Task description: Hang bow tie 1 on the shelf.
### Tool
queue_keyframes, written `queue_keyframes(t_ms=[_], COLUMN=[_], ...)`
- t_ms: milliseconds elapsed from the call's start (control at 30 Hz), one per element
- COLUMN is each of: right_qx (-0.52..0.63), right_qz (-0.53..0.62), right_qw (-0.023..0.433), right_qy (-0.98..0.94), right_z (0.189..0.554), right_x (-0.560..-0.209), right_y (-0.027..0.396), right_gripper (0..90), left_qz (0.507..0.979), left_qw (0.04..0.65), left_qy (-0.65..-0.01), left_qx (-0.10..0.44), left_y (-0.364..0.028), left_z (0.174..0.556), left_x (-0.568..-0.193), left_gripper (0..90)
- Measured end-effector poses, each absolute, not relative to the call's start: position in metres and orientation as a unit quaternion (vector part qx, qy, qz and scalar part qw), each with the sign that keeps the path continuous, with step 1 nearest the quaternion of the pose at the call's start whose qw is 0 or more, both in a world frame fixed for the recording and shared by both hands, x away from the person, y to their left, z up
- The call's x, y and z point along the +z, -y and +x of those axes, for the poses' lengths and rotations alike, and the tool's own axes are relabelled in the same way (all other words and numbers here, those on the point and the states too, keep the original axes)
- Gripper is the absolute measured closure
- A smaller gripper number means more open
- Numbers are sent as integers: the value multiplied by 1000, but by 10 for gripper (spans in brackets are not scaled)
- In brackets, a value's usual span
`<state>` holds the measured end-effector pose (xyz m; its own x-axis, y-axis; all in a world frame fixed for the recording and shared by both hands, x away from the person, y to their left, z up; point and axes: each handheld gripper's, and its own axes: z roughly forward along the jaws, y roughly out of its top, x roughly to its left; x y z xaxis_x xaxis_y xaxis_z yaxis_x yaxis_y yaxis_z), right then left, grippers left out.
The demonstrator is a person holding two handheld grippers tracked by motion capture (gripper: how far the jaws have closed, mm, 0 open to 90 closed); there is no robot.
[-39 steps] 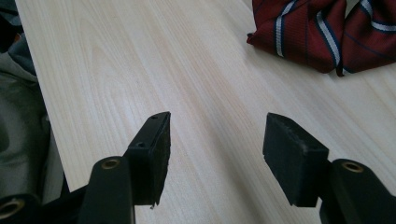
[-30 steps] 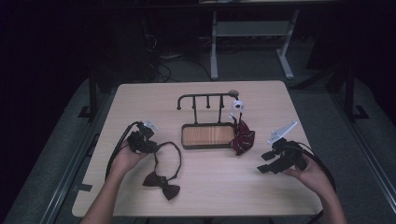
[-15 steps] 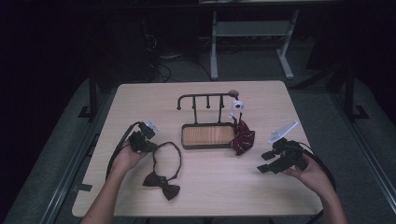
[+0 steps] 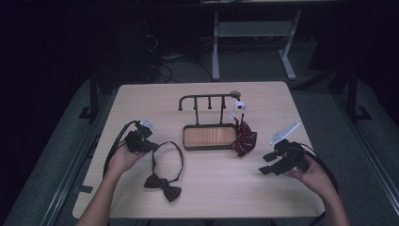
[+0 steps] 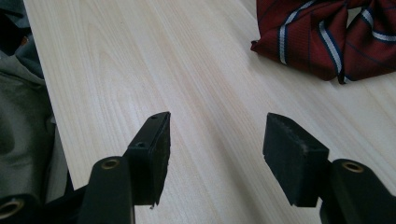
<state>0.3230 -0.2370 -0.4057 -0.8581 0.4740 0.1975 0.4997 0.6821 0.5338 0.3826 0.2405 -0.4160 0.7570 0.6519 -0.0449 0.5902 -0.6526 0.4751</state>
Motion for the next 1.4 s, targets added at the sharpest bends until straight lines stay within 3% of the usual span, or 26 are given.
queue_keyframes(t_ms=[1400], right_qx=[-297], right_qz=[-283], right_qw=[26], right_qy=[912], right_z=[328], right_x=[-409], right_y=[246], right_gripper=[408], left_qz=[923], left_qw=[275], left_qy=[-269], left_qx=[34], left_y=[-233], left_z=[365], left_x=[-357], left_gripper=[899])
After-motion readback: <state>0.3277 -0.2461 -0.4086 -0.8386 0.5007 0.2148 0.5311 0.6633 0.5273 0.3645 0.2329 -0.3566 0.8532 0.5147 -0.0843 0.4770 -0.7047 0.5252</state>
